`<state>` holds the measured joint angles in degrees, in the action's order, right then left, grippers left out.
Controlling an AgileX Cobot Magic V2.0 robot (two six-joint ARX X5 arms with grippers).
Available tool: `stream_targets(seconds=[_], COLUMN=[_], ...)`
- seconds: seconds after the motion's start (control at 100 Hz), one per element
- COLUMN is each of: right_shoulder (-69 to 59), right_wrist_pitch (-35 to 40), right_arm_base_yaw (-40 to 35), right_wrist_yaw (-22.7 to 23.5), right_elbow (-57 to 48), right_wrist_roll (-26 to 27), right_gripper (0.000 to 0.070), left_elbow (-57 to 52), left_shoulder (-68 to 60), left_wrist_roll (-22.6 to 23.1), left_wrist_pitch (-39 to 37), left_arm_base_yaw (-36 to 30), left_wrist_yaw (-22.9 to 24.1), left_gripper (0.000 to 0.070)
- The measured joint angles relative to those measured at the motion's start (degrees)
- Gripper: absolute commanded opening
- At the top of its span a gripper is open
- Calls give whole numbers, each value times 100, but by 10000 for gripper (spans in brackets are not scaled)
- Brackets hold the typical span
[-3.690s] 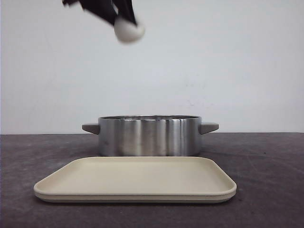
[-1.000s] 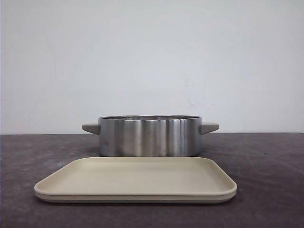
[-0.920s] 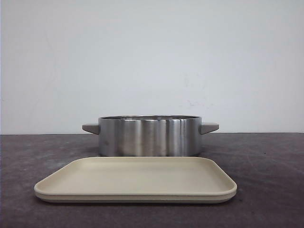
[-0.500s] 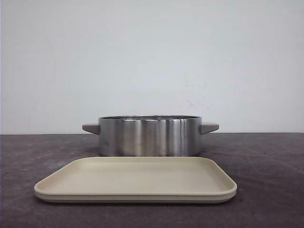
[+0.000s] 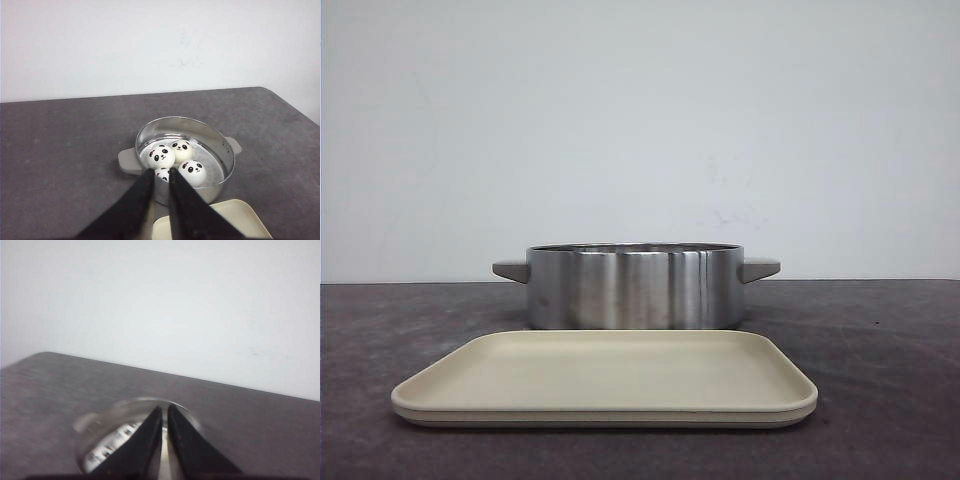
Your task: Steam buns
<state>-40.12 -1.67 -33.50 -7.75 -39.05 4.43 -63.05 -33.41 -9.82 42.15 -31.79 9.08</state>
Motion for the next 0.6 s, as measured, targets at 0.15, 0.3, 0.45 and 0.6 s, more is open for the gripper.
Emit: stream_targets(seconds=[0.15,0.3,0.45,0.6], right_shoulder=[1298,2461,3191,3646], right_wrist_pitch=[-144,-164,-116,48], right_arm_base_yaw=[977,1952,2769,2990], right_wrist_yaw=[483,520,533,651], right_elbow=[1268,2297,3080,3473], right_wrist_roll=[-286,-385,-407,-328], right_gripper=[12,12,12,12], left_elbow=[0,0,0,0], left_shoulder=[0,0,0,0], left_wrist_roll=[0,0,-2,0], left_wrist_pitch=[0,0,0,0], left_arm_base_yaw=[0,0,0,0], left_wrist_yaw=[0,-2,-2,-2], left_gripper=[0,0,0,0])
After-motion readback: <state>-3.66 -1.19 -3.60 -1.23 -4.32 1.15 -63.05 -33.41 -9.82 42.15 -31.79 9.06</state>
